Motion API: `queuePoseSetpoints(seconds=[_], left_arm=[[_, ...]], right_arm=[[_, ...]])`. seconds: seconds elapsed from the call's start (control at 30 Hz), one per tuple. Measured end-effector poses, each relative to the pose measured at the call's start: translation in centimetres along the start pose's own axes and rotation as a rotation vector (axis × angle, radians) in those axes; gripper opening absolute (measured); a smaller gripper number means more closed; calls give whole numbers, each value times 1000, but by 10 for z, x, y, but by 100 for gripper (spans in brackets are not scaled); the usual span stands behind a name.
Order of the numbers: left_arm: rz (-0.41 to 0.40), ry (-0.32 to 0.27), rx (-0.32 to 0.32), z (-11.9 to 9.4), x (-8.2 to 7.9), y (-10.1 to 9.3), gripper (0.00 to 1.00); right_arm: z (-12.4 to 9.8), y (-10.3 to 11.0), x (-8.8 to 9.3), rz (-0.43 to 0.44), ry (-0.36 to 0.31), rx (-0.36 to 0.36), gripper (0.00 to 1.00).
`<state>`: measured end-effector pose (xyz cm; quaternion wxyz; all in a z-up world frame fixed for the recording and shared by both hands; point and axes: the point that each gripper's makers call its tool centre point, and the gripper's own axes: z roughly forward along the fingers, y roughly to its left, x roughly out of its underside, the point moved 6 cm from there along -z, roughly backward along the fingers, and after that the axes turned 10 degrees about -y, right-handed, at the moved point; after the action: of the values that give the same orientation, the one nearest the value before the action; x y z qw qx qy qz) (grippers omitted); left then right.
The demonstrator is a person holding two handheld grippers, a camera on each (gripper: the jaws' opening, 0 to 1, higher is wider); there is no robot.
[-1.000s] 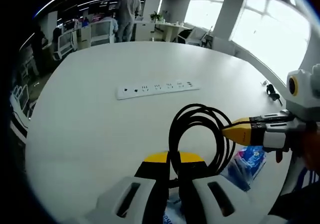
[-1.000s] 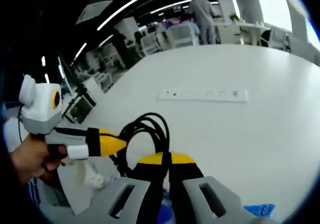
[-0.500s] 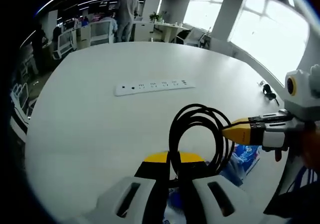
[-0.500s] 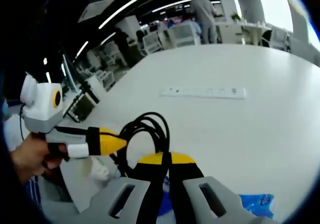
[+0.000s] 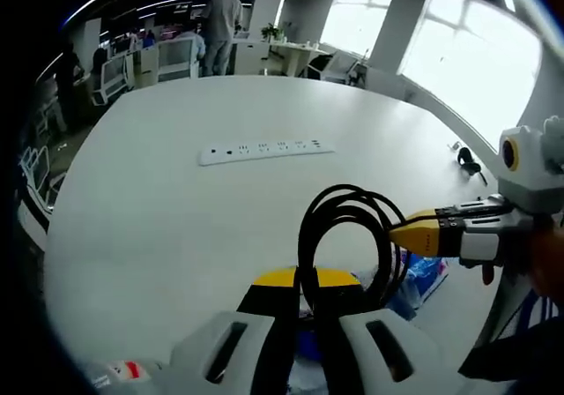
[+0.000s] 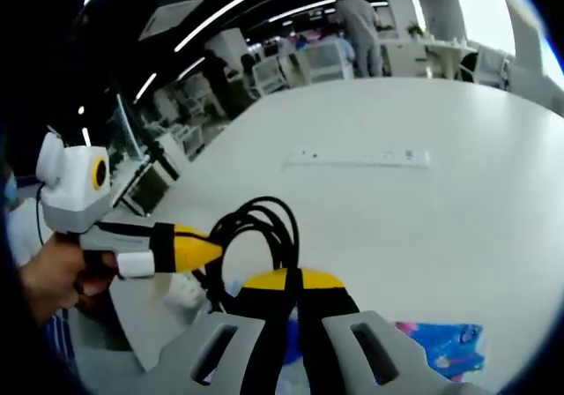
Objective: Arrange the tabletop items into an orderly group along one side of the table until the central work area is clear of visible clutter.
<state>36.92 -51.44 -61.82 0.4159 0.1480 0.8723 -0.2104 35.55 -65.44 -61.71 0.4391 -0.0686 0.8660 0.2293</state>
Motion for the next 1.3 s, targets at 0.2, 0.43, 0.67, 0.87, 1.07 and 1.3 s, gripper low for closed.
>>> queuePoseSetpoints(seconds=[0.2, 0.43, 0.67, 0.87, 1.07, 1.3], left_arm=[[3, -4, 3, -5, 3, -3, 2], [6, -10, 3, -12, 5, -7, 2], [6, -13, 4, -18, 9, -10, 2], [1, -17, 8, -25, 11, -14, 2], [0, -16, 10, -31, 13, -15, 2], [-6, -10, 16, -38, 19, -17, 2]], right_arm=[[-6, 2, 3, 0, -5, -2, 0], [-11, 4, 5, 4, -10, -2, 0], [-18, 8, 8, 3, -11, -5, 0], [-24, 11, 10, 6, -12, -6, 0], [-30, 16, 13, 11, -9, -10, 0], [-36, 21, 18, 12, -1, -14, 0]])
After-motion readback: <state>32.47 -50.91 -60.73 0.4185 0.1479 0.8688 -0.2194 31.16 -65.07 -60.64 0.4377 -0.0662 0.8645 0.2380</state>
